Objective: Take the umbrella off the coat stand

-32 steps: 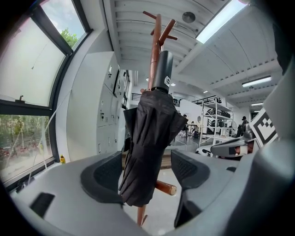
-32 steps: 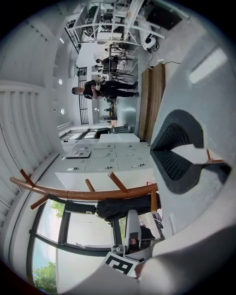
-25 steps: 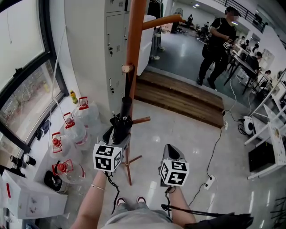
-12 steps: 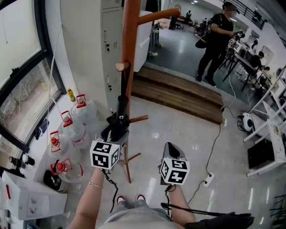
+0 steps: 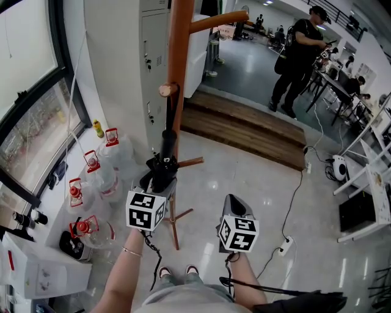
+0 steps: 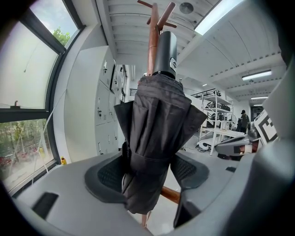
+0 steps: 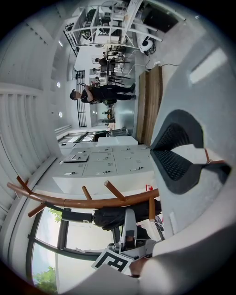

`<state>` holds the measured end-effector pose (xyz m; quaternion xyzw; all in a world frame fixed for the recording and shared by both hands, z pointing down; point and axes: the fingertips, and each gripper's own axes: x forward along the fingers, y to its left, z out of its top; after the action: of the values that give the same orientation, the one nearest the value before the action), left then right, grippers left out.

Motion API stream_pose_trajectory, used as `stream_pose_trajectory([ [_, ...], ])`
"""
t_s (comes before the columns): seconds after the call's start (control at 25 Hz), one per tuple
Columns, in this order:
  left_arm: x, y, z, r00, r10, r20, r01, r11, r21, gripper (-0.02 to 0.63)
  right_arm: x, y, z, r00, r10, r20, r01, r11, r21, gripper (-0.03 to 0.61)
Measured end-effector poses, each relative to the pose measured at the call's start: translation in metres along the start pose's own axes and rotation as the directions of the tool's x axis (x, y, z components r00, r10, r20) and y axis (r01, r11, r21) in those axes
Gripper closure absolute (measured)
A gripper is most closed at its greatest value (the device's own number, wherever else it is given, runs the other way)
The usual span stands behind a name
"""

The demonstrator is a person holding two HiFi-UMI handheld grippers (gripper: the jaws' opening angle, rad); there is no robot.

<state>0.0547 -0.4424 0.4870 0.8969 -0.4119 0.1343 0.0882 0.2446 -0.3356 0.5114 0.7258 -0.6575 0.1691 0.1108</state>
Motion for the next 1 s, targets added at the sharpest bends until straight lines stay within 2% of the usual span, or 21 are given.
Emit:
stream_pose_trajectory([
  [0.56, -0.007, 0.001, 0.002, 0.999, 0.039, -0.002, -0.039, 0.999, 0.009, 0.35, -0.005, -0.002, 0.004, 1.0, -0.001, 0.009, 0.0, 1.0, 0.007, 0.574],
  [1.0, -0.019, -0.003, 0.005, 0.998, 0.063, 0.007, -0.063, 0.998, 0.03, 0.356, -0.007, 0.001, 0.005, 1.0, 0.014, 0.016, -0.014, 1.0, 0.012, 0.574],
])
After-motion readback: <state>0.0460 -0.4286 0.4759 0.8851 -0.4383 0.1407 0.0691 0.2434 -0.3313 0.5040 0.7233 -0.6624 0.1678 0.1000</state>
